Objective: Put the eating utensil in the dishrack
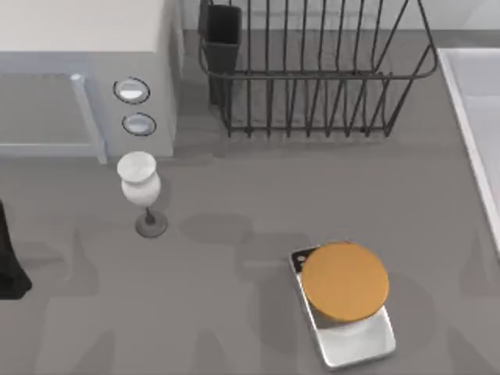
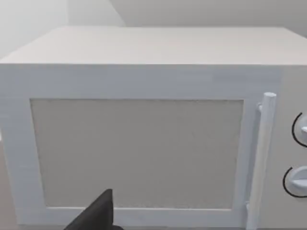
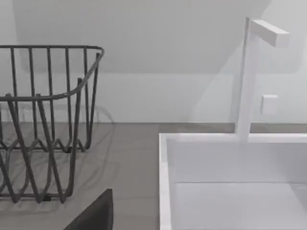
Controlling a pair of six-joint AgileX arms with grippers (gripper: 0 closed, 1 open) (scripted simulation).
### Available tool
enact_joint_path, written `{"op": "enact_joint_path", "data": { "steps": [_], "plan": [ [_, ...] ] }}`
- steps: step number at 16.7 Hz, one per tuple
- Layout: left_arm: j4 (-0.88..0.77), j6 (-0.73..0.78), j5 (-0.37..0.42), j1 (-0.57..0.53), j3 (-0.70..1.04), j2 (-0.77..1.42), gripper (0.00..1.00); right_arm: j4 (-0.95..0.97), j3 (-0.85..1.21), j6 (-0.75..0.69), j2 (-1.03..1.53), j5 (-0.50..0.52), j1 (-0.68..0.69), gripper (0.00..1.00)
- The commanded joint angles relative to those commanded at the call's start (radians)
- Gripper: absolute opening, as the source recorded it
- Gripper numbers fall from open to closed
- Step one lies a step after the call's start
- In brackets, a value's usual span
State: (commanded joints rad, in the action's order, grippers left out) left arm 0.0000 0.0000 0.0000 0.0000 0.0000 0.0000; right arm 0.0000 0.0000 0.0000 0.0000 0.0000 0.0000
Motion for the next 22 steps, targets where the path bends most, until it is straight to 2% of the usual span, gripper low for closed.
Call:
{"op": "enact_joint_path", "data": {
  "steps": [3, 7, 17, 22],
  "plan": [
    [0.0, 0.0, 0.0, 0.0, 0.0, 0.0, 1.0, -0.011, 0.011, -0.011, 0.012, 0.0, -0.007, 1.0],
    [0.0, 0.0, 0.0, 0.0, 0.0, 0.0, 1.0, -0.133, 0.132, -0.13, 0.161, -0.002, -0.086, 1.0],
    [0.0, 0.0, 0.0, 0.0, 0.0, 0.0, 1.0, -0.716, 0.66, -0.688, 1.033, 0.004, -0.453, 1.0],
    [0.0, 0.0, 0.0, 0.0, 0.0, 0.0, 1.0, -0.947, 0.879, -0.911, 1.364, 0.001, -0.601, 1.0]
  ]
}}
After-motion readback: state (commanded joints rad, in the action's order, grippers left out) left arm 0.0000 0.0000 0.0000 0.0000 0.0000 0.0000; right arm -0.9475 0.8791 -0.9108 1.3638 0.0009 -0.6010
